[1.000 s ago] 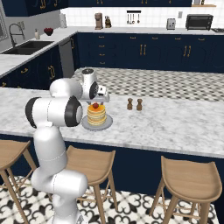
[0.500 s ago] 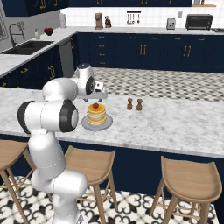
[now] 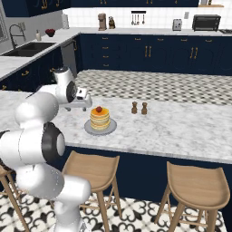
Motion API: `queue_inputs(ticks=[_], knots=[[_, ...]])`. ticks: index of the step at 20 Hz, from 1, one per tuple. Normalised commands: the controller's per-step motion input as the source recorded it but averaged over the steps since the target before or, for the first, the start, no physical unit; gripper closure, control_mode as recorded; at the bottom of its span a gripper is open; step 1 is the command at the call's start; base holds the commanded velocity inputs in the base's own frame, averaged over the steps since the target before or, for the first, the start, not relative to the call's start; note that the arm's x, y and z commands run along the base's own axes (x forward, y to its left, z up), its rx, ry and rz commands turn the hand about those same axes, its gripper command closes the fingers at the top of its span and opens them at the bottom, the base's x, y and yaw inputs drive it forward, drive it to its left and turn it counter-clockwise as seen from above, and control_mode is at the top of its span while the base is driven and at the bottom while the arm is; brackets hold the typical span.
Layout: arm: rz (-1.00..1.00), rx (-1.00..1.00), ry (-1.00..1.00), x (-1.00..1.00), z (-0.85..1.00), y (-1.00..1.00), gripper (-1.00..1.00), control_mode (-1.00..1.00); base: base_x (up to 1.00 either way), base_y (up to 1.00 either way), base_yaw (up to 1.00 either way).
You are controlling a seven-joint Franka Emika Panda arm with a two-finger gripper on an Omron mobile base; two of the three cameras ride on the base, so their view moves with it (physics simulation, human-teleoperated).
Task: Take the strawberry from the fridge and place it on top of the pancake, located on the dining counter.
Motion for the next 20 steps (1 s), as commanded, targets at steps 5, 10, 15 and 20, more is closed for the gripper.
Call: queue_inputs(ticks=[5, 10, 15, 20], knots=[[0.0, -0.13, 0.1, -0.98, -0.01, 0.54, -1.0, -1.0, 0.0, 0.0, 0.0], [0.0, -0.08, 0.19, -0.74, -0.11, 0.11, -1.0, -1.0, 0.0, 0.0, 0.0], [0.06, -0.09, 0.06, -0.35, -0.55, -0.1, -1.0, -1.0, 0.0, 0.0, 0.0], [0.05, -0.06, 0.15, -0.08, -0.64, -0.08, -1.0, -1.0, 0.0, 0.0, 0.0]])
